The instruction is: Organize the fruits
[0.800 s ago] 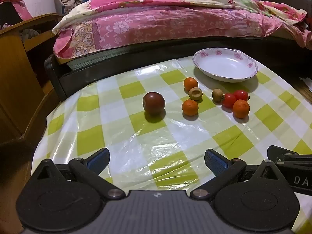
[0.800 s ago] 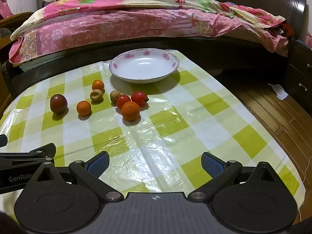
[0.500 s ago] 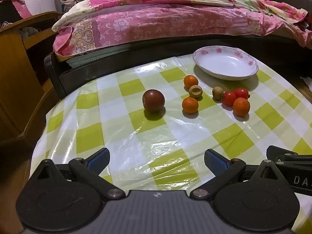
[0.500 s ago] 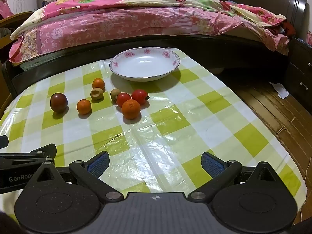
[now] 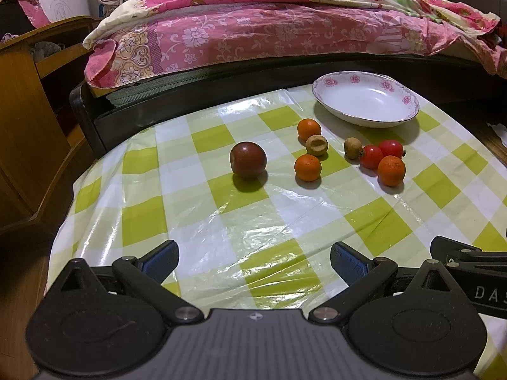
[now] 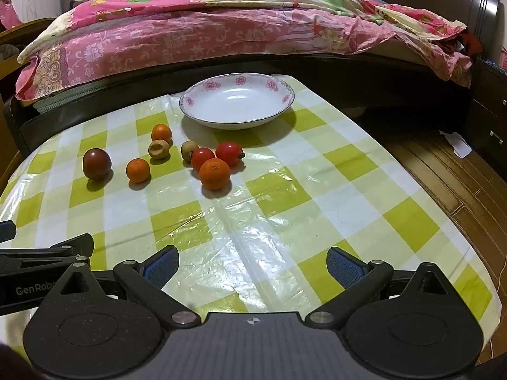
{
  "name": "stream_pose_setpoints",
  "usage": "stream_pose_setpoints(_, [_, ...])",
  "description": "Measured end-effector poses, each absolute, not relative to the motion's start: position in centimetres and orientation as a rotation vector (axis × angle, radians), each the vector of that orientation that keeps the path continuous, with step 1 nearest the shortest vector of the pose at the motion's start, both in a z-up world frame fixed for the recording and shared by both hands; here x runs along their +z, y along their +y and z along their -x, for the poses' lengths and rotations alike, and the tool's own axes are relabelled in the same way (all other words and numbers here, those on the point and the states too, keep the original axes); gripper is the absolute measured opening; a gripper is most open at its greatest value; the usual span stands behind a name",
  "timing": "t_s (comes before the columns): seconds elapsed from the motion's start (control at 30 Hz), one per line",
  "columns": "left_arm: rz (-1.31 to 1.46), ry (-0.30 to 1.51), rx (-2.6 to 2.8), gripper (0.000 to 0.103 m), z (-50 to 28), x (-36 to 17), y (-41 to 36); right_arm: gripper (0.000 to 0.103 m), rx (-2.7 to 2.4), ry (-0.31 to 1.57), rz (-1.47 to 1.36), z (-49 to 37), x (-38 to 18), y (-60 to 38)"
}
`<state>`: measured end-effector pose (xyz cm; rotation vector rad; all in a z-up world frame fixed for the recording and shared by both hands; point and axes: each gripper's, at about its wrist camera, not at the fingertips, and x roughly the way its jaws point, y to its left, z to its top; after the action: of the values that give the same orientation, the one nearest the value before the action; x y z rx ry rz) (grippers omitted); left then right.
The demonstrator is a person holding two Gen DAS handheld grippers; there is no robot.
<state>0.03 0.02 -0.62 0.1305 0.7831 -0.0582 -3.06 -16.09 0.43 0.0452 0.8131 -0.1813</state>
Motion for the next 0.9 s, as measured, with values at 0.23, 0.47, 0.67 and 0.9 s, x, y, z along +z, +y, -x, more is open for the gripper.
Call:
stream_pose_setpoints(0.23, [-0.133,0.782,-0.058,0.103,0.01,-0.66,0.08,0.096,-0.18,0.818,-0.049,3.03,0.36,-16.2])
stream_pose_setpoints(0.47, [-0.135,0.78,-0.058,0.103,0.05,-0.69,0.11,0.095,-0.179,0.819,-0.052,3.08,0.3,-16.14])
stream_pose_setpoints(0.67, [-0.136,0.781,-0.059,0.103,0.07,-0.68,0.16,0.095,-0.178,0.819,-0.051,3.08,0.29,-16.12])
stream_pose_setpoints(0.9, [-0.138,0.784,-0.06,0.103,0.14,-0.69,0.08,0.095,-0.177,0.82,-0.053,3.1,0.24,-16.06])
